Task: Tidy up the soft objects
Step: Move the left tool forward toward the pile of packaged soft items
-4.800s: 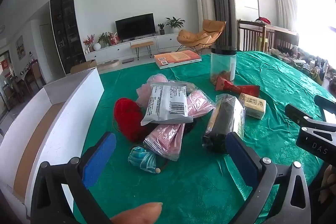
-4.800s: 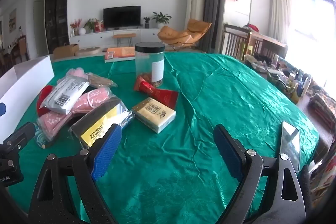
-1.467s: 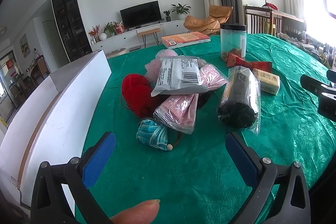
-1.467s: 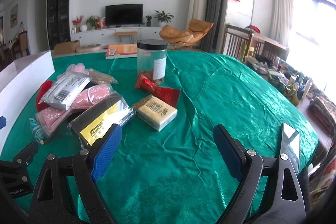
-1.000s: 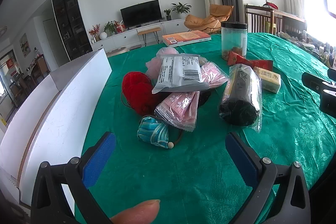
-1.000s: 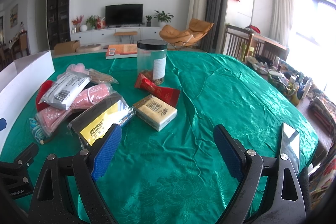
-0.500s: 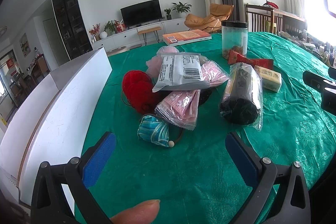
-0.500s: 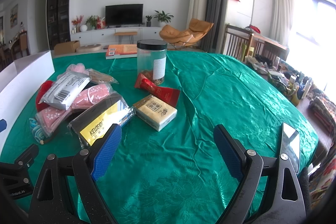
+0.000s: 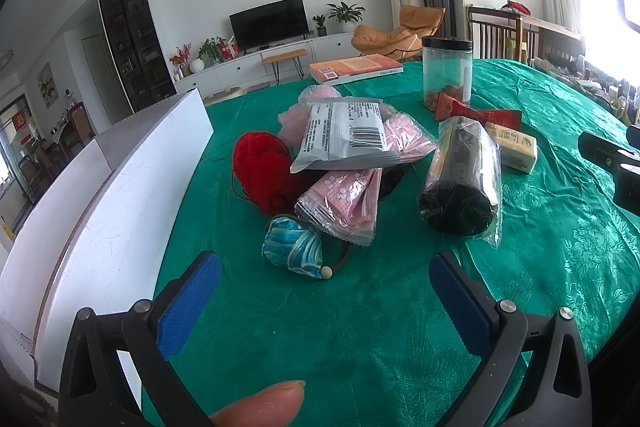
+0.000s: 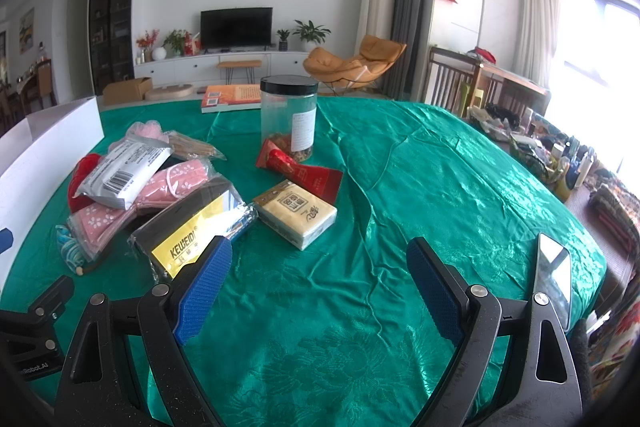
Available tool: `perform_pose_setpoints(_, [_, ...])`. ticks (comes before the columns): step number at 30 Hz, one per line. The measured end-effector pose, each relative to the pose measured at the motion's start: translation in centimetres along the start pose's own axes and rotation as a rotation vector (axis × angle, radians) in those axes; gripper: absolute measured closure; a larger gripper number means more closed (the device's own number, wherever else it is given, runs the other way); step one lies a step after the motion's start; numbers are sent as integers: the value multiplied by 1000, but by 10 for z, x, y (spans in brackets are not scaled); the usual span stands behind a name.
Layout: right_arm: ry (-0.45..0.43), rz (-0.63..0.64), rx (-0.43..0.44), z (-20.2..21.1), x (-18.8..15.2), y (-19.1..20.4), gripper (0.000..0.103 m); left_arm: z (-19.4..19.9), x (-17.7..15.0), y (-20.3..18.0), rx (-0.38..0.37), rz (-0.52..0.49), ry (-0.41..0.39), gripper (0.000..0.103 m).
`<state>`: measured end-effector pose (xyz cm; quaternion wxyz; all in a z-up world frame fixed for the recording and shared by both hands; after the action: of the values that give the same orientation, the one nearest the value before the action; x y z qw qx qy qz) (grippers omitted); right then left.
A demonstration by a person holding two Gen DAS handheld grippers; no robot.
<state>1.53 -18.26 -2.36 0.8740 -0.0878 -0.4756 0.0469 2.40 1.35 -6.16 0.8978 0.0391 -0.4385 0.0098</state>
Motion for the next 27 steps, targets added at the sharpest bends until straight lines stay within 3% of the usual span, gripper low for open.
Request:
perform_pose_setpoints(18, [1,0,1,0,0,0,12,-5,-7,2,5,-5,47,0])
perform_pose_setpoints(27, [2,-1,2,0,0,0,12,-17,-13,4,7,6,111,0])
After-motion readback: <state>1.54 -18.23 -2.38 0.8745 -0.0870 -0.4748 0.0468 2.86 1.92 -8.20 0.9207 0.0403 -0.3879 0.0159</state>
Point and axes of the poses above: each gripper's, at about its wrist camera, not at the fingertips, and z roughly against the way its jaws point, y to its left, x to its top, the point moved 3 cm from there along -z, roughly the way its jaws point, and after that the axes turned 7 degrees about z, right-handed, at the moved point
